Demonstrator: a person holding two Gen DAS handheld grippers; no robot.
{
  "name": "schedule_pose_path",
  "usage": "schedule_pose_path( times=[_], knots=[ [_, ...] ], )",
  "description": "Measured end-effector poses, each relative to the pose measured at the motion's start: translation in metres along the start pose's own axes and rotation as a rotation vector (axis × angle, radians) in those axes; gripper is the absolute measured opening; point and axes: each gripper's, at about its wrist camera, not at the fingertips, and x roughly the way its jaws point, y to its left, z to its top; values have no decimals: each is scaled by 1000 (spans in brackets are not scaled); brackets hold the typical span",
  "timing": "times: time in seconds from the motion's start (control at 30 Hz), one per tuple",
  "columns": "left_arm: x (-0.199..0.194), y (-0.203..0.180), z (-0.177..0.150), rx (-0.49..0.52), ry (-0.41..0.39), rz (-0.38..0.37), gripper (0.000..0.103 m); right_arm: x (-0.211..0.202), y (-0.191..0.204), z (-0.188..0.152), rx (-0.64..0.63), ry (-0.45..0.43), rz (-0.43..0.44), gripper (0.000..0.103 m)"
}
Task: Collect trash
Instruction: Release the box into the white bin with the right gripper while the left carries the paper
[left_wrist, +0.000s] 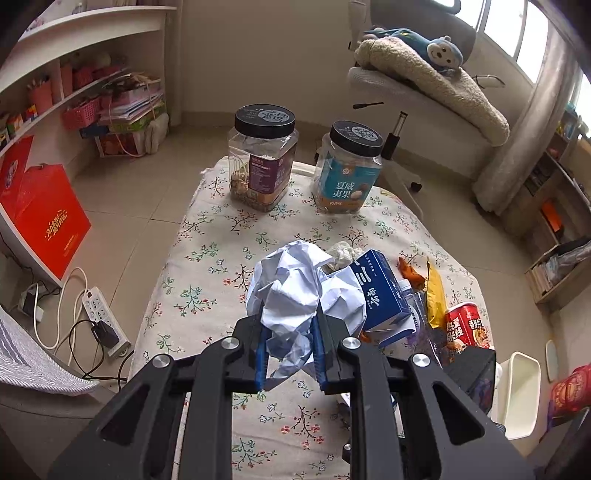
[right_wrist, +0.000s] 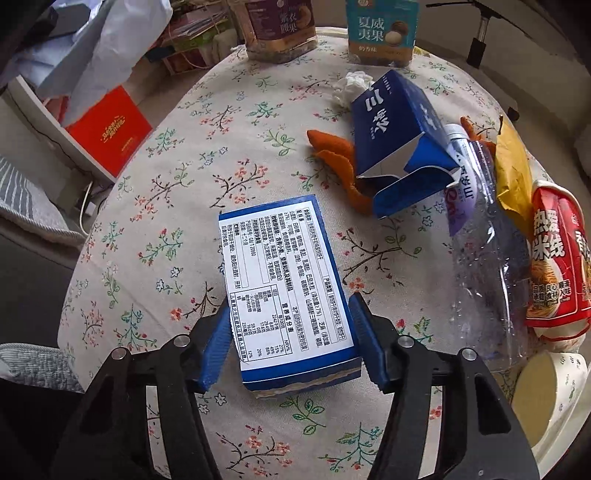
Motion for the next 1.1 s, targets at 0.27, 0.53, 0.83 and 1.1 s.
schedule_pose_path(
  times=[0.27,0.53,0.83,1.1],
  knots=[
    [3,-24,-6,32,-20,-36,20,-73,-49,3,142,-218,-94,58],
    [9,-70,-16,101,-56,-104,20,-116,-111,-14,311,-354,-297,58],
    [12,-133,-31,212,-114,-201,20,-159,-202,-65,586,-386,-613,58],
    [23,-199,-52,307,-70,-332,20,-183,-283,-124,780,-275,-798,63]
  ],
)
